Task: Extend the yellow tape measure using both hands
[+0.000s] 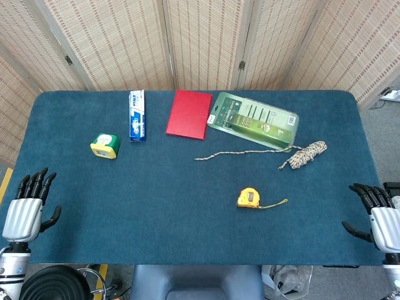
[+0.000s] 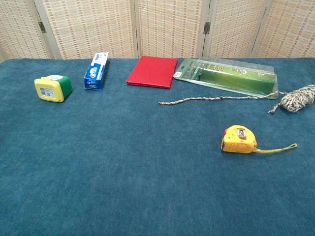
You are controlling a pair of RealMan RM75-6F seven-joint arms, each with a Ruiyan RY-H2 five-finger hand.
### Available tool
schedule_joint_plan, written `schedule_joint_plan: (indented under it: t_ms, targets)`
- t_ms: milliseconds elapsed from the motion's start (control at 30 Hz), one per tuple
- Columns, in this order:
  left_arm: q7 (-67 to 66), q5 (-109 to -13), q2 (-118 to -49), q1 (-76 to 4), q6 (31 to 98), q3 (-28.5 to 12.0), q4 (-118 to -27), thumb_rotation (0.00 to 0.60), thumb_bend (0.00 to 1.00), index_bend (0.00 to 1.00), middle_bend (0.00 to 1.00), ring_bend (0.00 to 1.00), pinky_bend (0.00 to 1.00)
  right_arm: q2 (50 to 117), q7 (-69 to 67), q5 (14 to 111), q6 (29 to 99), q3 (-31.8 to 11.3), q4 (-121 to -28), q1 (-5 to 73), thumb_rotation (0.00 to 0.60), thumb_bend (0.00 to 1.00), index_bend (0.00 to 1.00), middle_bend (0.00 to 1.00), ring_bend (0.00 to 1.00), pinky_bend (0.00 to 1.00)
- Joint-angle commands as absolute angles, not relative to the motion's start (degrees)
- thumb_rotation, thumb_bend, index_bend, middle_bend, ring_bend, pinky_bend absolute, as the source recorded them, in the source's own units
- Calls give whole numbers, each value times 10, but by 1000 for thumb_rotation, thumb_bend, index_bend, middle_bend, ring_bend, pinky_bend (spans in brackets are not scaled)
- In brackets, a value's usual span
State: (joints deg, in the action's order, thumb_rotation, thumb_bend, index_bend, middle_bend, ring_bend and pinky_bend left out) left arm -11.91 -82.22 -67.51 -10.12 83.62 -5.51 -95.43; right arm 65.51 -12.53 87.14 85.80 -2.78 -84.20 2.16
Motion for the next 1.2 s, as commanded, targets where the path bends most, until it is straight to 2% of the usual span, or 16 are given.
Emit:
schedule_joint_plan:
  t_ms: [33, 567, 900, 1200]
  targets:
    - [-121, -821, -675, -101, 836, -55, -955, 600, 449, 88, 0, 0, 0, 654, -125, 872, 858, -28, -843, 22, 600, 212, 161, 185, 138, 94]
    - [-133, -820, -671, -100, 840, -56, -966, 600, 449, 88, 0, 0, 0, 636, -104, 886, 844, -28, -867, 39, 600, 212, 161, 185, 149, 94]
    - [-130, -822, -670, -102, 839, -58, -964, 600, 449, 88, 0, 0, 0, 613, -24, 874, 765, -44, -948, 96, 600, 212, 161, 193, 155, 94]
    - [-123, -822, -671, -99, 842, -55, -960, 600, 449, 88, 0, 0, 0, 644, 31, 848, 678, -67, -981, 169, 600, 212, 157, 201, 174, 101]
